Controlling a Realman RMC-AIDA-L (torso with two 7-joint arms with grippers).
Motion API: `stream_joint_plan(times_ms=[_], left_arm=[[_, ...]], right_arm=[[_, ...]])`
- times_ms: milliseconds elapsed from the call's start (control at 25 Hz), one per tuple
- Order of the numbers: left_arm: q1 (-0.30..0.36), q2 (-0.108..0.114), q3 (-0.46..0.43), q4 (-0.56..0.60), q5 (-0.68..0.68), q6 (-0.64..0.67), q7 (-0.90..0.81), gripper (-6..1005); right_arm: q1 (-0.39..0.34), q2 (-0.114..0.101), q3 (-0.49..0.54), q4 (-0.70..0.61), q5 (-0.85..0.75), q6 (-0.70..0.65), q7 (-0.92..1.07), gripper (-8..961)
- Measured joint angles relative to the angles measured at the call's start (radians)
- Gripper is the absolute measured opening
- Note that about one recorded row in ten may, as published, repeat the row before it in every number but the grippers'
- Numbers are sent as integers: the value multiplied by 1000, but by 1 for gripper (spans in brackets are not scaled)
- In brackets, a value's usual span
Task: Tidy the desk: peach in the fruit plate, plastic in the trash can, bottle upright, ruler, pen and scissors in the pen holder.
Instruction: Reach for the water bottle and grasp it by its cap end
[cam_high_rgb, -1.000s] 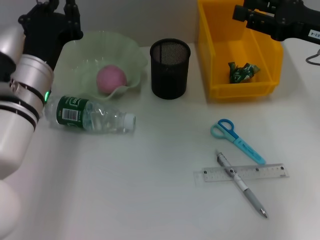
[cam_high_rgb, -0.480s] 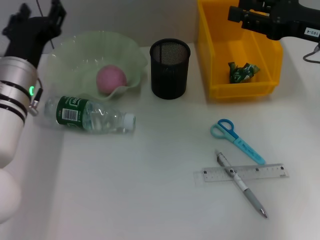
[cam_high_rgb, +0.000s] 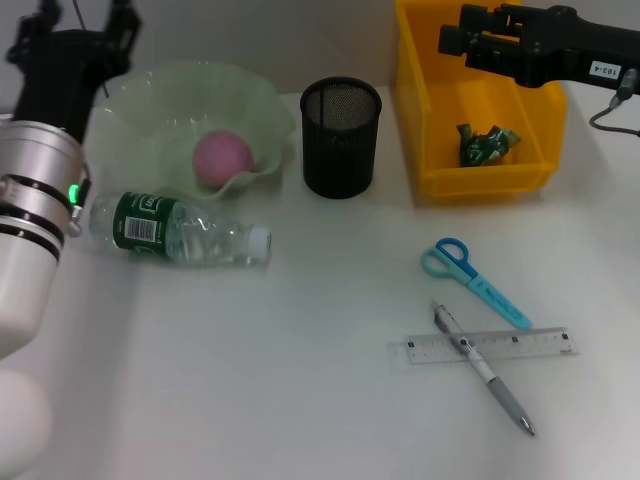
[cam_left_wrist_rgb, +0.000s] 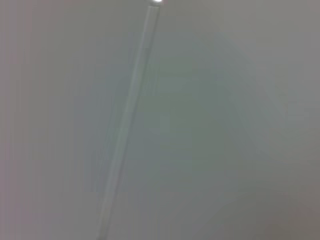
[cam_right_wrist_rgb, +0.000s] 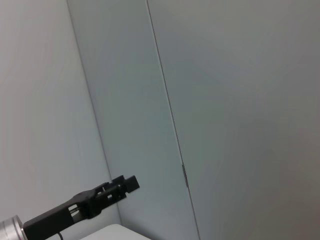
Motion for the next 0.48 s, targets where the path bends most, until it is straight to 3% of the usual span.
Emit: stream_joint_plan(times_ms=[80, 160, 200, 240, 320, 400, 480], left_arm=[[12, 7, -8, 28, 39, 40, 0, 750], [40, 31, -28, 104, 102, 143, 0, 755], [65, 57, -37, 183, 134, 235, 0, 757], [65, 57, -37, 183, 134, 235, 0, 760], [97, 89, -43, 277, 170, 328, 1, 760], [131, 122, -70, 408, 239, 483, 2, 756], [139, 131, -84, 451, 268, 558, 6, 756]], right_arm=[[0, 0, 0, 0, -2, 1, 0, 513], [0, 0, 0, 0, -8, 8, 0, 513], [0, 0, 0, 1, -11, 13, 0, 513], [0, 0, 0, 1, -11, 13, 0, 512], [0, -3, 0, 1, -12, 13, 0, 512], [-3, -19, 0, -1, -13, -7, 11, 512], [-5, -25, 1, -3, -13, -19, 17, 512]])
